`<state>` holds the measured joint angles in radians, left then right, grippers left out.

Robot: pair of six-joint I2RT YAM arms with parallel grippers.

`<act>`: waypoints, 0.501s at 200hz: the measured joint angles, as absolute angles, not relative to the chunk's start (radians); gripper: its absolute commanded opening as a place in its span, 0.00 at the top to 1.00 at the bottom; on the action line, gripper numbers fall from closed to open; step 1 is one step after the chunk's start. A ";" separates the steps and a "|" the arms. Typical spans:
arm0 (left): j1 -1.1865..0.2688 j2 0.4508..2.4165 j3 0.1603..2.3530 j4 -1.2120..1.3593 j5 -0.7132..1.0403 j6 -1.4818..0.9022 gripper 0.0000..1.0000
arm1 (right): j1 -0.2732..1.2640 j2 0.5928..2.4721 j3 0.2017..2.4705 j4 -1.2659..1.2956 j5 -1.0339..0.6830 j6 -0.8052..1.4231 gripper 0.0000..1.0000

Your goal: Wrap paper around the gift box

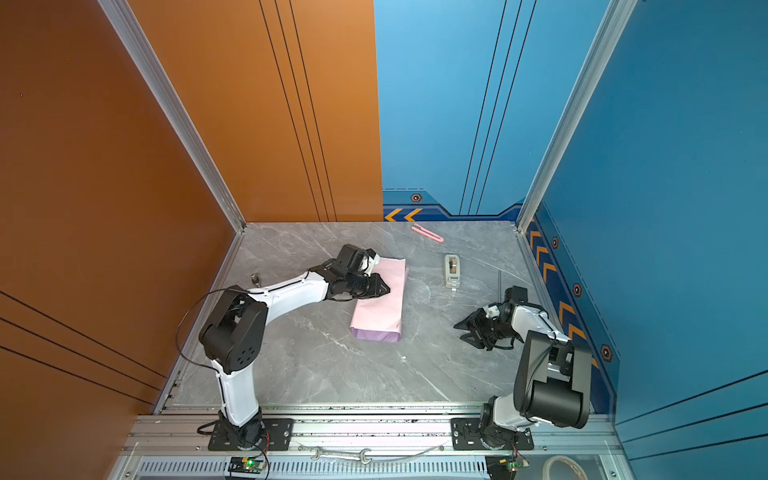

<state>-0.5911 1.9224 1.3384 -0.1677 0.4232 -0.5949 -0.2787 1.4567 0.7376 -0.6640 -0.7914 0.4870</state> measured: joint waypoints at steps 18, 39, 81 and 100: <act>-0.591 1.922 1.338 -0.168 0.423 -0.595 0.78 | -0.267 1.410 0.764 -0.648 -0.763 0.467 0.57; -0.591 1.922 1.338 -0.168 0.423 -0.595 0.78 | -0.258 1.368 0.799 -0.530 -0.754 0.435 0.58; -0.591 1.922 1.338 -0.167 0.423 -0.595 0.77 | -0.260 1.538 0.910 -0.278 -0.765 0.342 0.58; -0.591 1.922 1.338 -0.167 0.423 -0.595 0.78 | -0.251 1.651 0.959 -0.215 -0.770 0.302 0.58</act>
